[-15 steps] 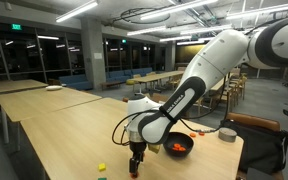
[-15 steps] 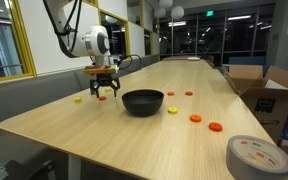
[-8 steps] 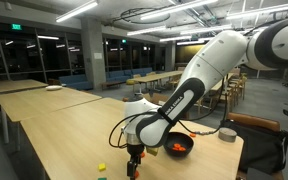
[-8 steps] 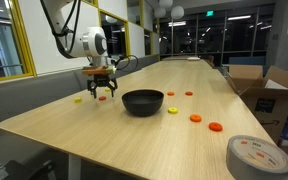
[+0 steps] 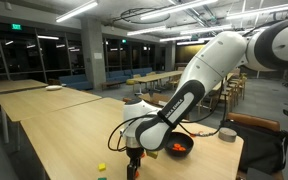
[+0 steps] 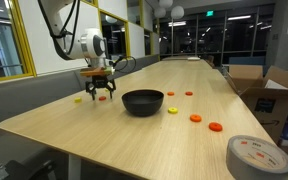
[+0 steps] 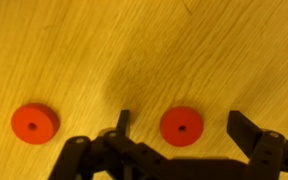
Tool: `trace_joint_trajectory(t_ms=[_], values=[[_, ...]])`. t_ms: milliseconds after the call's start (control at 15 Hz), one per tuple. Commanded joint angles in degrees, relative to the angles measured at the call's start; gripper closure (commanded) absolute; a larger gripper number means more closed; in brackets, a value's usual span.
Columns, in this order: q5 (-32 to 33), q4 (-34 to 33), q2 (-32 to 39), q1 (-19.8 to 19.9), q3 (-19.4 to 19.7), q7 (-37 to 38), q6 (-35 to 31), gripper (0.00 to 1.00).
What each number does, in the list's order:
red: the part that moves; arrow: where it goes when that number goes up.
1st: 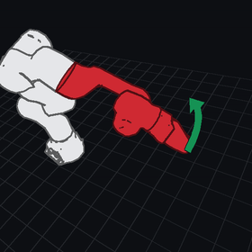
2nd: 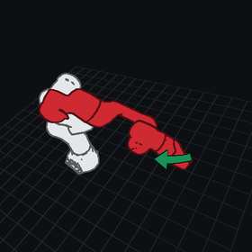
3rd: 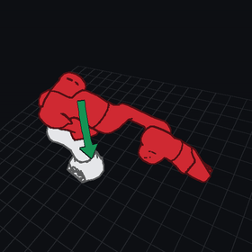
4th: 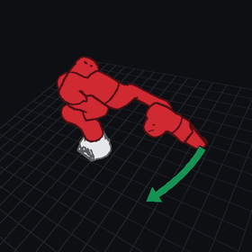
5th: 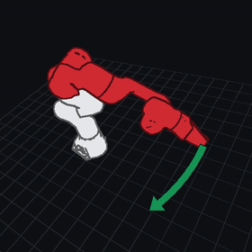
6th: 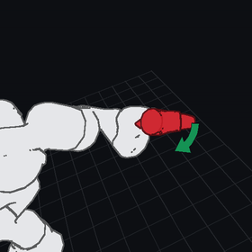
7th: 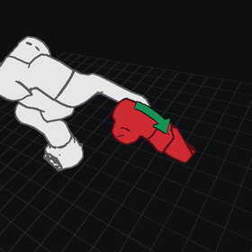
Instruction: Pick up some of the yellow and orange objects from the table and put them in the bowl
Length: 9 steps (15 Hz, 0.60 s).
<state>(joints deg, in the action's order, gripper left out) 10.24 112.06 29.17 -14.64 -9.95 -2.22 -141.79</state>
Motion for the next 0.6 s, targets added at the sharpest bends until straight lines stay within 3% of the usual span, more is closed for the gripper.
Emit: trace_joint_trajectory(t_ms=[0,400,533], values=[[0.8,-1.19,0.39,-0.99,0.77,0.36,0.09,0.25],[0.67,-1.34,-0.42,-1.0,0.68,0.31,0.12,0.73],[0.57,-0.87,-1.22,-0.96,0.66,0.43,0.3,0.82]])
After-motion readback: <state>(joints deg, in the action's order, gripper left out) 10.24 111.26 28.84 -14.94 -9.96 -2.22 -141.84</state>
